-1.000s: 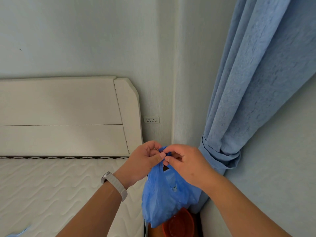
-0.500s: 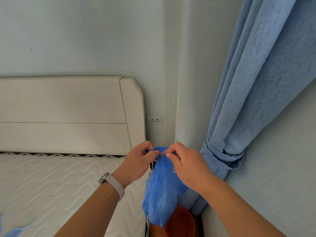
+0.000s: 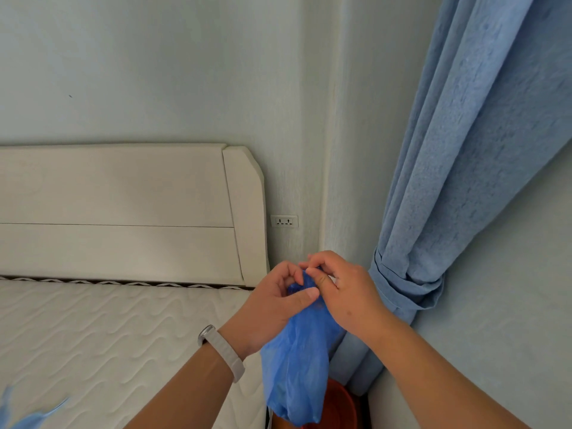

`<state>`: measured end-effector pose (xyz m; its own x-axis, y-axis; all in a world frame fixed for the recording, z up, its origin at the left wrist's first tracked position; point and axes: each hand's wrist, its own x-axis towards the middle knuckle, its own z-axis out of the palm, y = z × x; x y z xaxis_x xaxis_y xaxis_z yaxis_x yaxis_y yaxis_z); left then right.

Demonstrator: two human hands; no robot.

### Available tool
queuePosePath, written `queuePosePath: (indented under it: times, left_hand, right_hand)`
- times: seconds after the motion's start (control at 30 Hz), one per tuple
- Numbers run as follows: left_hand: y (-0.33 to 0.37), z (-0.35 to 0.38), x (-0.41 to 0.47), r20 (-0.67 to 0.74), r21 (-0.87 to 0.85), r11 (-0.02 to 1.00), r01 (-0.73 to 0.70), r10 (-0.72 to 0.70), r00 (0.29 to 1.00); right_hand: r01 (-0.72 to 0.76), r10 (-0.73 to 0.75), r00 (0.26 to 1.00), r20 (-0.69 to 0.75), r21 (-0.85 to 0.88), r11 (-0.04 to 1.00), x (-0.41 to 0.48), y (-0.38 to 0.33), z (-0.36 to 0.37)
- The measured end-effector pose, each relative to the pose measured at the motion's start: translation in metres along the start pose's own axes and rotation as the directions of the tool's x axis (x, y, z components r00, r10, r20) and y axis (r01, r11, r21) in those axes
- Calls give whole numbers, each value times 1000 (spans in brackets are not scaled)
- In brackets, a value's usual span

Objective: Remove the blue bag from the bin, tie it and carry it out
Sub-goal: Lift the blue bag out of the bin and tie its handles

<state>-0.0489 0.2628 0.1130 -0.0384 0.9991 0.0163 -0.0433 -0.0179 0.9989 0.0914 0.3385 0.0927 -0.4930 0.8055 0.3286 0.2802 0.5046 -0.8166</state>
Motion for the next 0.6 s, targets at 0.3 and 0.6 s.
queuePosePath:
  times: [0.3, 0.6]
  left_hand:
    - [2, -6, -6, -7, 80, 997, 14, -14, 1000]
    - [-2, -20, -13, -114, 379, 922, -76, 128, 985]
  right_hand:
    - [-304, 254, 944, 211, 257, 917, 0, 2, 8]
    - [-614, 387, 771, 506, 429, 662, -5, -7, 9]
